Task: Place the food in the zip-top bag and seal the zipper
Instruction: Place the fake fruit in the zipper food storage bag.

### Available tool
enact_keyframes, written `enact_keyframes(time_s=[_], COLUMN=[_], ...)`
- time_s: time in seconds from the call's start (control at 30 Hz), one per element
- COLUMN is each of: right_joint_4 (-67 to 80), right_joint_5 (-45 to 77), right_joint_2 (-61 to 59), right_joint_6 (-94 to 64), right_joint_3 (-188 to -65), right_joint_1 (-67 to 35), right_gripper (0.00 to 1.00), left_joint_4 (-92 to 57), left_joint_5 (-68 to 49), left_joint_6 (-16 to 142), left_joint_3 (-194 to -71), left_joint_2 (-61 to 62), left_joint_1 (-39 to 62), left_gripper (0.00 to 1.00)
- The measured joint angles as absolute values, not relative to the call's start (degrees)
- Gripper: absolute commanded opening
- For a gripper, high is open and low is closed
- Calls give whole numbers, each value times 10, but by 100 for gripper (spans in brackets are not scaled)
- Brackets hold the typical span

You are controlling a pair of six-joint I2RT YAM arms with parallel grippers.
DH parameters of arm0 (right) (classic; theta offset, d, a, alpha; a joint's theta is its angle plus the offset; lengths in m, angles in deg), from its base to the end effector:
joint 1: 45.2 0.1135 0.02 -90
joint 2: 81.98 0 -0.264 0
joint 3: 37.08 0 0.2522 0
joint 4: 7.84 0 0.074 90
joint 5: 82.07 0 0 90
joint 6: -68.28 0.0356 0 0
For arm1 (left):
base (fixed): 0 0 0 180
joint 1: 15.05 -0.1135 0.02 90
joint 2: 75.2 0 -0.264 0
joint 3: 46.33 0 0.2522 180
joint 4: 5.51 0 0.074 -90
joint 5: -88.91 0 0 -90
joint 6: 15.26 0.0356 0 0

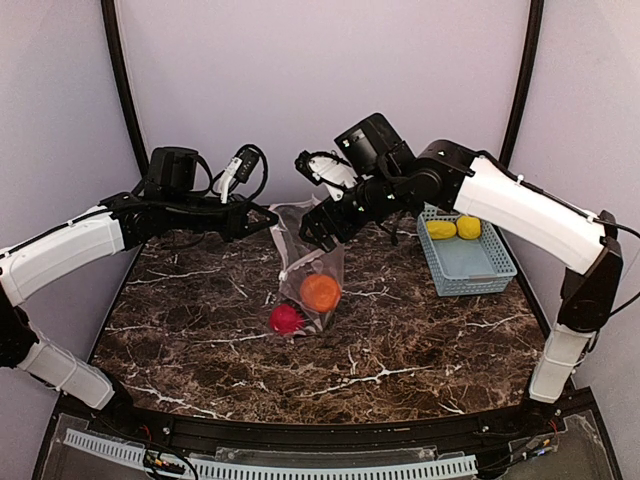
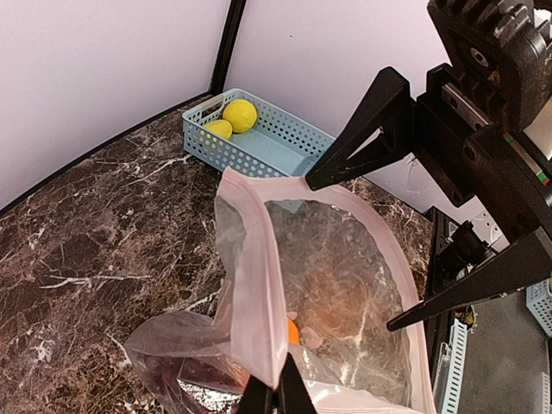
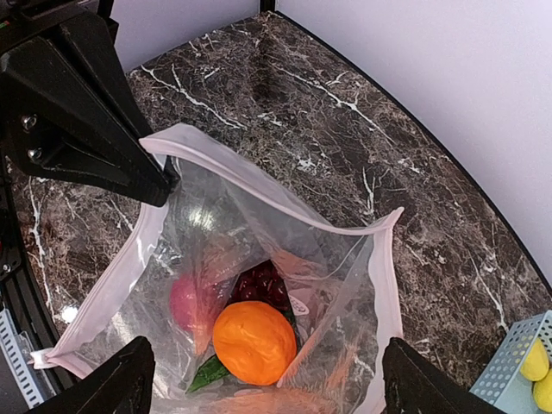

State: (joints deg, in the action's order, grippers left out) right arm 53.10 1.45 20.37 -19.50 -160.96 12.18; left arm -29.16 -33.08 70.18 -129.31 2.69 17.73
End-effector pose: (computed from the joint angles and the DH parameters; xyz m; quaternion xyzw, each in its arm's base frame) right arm 0.2166 0.3310 0.3945 -0.3965 0.8113 0.1677 0.3956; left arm 0.2543 -0.1862 0.3608 0.3463 0.7177 -0.3916 0.4601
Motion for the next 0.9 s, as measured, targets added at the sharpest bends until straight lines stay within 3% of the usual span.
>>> enact_keyframes(time_s=[0.5,0.67,0.9], right_joint_4=[514,450,388], right_joint_5=[40,70,19], right_joint_2=[190,100,-21], right_joint_6=[-184,-165,-126], right_joint_3=[-1600,-1523,-1439], right_joint_1=[122,122,94], right_gripper=[92,95,96], left_joint_4=[-292,-292,-292], left_joint_5=[-326,-316,-305], left_joint_6=[702,702,703], left_joint_3=[-1293,-1292,-1291], left_joint_2=[27,26,24], left_joint_1=[177,177,177], left_gripper=[1,1,1])
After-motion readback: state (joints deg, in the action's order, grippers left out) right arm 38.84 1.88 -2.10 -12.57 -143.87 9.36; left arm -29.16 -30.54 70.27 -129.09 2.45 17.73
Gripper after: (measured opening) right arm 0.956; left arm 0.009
